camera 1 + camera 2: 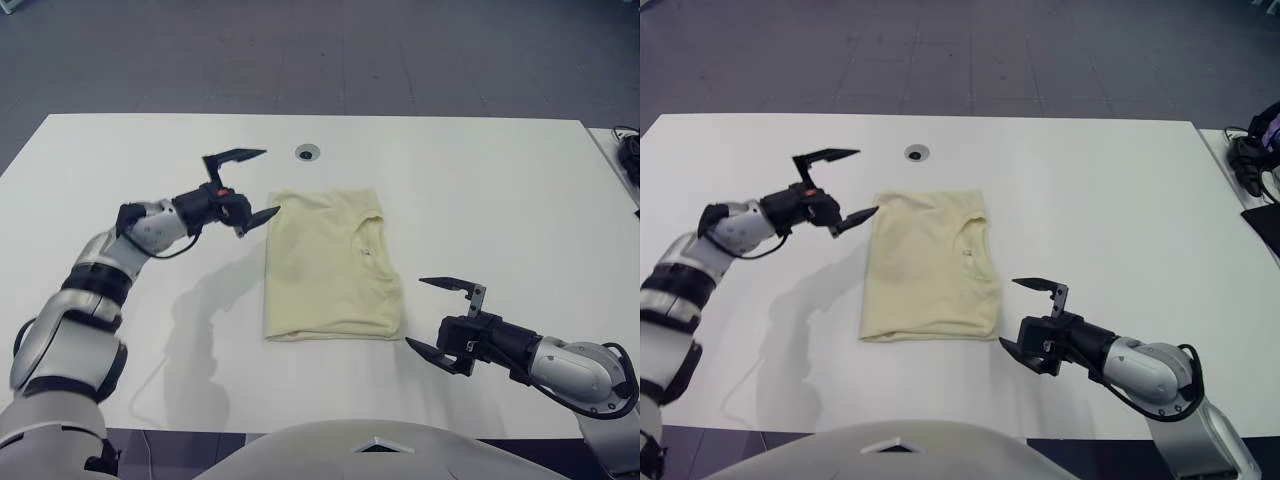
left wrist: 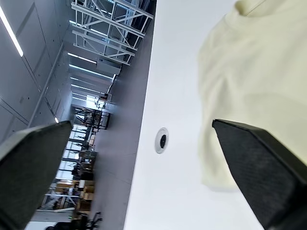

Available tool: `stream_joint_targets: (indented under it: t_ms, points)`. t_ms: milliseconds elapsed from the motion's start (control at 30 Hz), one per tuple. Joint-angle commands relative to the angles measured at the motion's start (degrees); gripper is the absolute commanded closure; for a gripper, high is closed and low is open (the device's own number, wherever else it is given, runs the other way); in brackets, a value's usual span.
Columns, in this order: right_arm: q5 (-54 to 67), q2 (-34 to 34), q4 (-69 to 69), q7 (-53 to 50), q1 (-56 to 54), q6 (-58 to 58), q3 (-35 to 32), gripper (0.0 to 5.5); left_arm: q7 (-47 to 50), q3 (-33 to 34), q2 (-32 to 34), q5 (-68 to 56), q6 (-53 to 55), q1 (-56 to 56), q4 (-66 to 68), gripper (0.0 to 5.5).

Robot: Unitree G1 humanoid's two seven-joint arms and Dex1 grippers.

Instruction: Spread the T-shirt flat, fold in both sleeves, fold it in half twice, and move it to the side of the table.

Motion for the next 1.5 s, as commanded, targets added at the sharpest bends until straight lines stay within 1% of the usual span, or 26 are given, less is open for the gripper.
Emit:
stream_joint_targets:
  t_ms: [33, 267, 400, 533, 633, 800, 833, 1067, 1167, 1200, 1300, 1367, 1500]
  points:
    - [-8.49, -2.29, 6.58, -2.24, 0.16, -8.46, 4.75, 0.11, -4.18, 7.36, 12.83, -14.17, 13.27, 23.48, -31.36, 0.1]
    - [-17.57, -0.51, 15.76, -7.73, -2.58, -15.17, 10.57, 0.11, -6.03, 14.05, 17.79, -11.65, 16.07, 42.18, -44.48, 0.1]
    - [-20.77, 1.09, 23.43, -14.3, -3.54, -18.94, 12.91, 0.11, -7.13, 18.99, 17.43, -11.03, 18.07, 49.69, -49.4, 0.1]
    - [-22.06, 0.74, 28.44, -19.1, -3.75, -24.31, 14.79, 0.11, -9.43, 19.22, 15.77, -7.95, 17.22, 51.49, -49.94, 0.1]
    - [-22.62, 0.31, 30.39, -20.29, -5.14, -27.05, 15.87, 0.55, -11.34, 18.26, 14.84, -5.32, 15.98, 50.69, -49.24, 0.1]
    - [-20.99, 1.64, 34.06, -20.01, -9.65, -29.11, 17.99, 1.47, -14.03, 18.01, 14.64, -2.46, 13.06, 51.66, -47.37, 0.1]
    - [-20.27, 1.97, 34.52, -19.57, -10.4, -28.9, 18.33, 1.74, -14.53, 17.66, 14.39, -1.95, 12.69, 51.29, -46.93, 0.1]
    - [-9.57, 2.72, 35.71, -12.94, -14.11, -26.01, 19.49, 2.97, -16.01, 13.44, 9.01, 5.35, 12.22, 43.86, -41.49, 0.1]
    - [-1.92, 3.58, 33.41, -9.21, -14.71, -21.71, 18.69, 3.47, -16.11, 11.9, 7.07, 7.53, 11.92, 40.98, -39.49, 0.1]
    - [1.66, 4.42, 32.2, -8.13, -14.92, -18.94, 17.99, 3.57, -16.3, 11.45, 6.68, 7.71, 11.82, 40.33, -39.11, 0.1]
    - [10.6, 6.56, 29.25, -5.31, -16.24, -11.17, 16.22, 4.12, -17.45, 10.09, 6.41, 7.5, 11.21, 39.35, -38.58, 0.1]
    - [14.97, 7.92, 28.0, -4.26, -17.1, -5.8, 14.98, 4.43, -18.56, 8.97, 6.36, 6.93, 10.69, 38.44, -37.97, 0.1]
    - [20.02, 10.48, 26.27, -3.98, -19.67, 3.44, 13.07, 5.07, -20.67, 7.38, 6.25, 4.68, 9.97, 36.05, -37.11, 0.1]
